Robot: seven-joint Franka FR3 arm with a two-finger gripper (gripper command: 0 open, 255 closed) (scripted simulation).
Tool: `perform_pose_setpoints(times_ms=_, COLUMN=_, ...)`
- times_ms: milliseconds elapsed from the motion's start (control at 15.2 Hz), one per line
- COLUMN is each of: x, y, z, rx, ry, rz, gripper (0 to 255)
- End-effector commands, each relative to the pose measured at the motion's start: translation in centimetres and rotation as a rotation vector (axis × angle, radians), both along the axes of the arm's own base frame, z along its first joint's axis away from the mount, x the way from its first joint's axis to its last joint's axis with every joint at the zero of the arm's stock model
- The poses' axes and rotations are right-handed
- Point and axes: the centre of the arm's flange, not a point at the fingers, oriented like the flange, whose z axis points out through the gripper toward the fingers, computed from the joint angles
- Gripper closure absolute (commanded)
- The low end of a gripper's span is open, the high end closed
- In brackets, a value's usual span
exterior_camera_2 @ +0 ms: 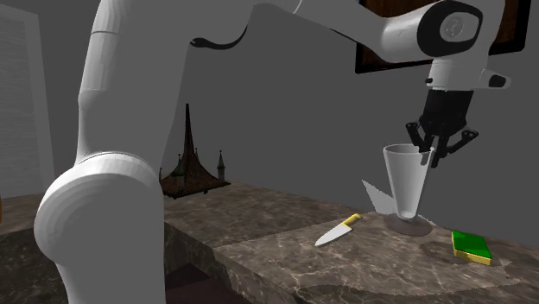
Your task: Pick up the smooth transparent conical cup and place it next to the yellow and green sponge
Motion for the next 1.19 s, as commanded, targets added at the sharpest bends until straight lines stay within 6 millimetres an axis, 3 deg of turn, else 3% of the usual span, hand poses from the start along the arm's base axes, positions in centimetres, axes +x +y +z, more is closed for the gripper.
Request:
perform_pose_setpoints(times_ms=0, x=0.0, y=0.1, z=-1.0, rx=-0.001, ry=-0.001, rz=0.000, gripper=255)
perform_pose_setpoints(times_ms=792, x=0.0, y=0.1, z=-7.5, rx=-0.001, ry=-0.001, rz=0.000, gripper=255)
perform_pose_setpoints(times_ms=1122, x=0.0, y=0.1, z=-7.5, rx=-0.001, ry=-0.001, rz=0.000, gripper=255)
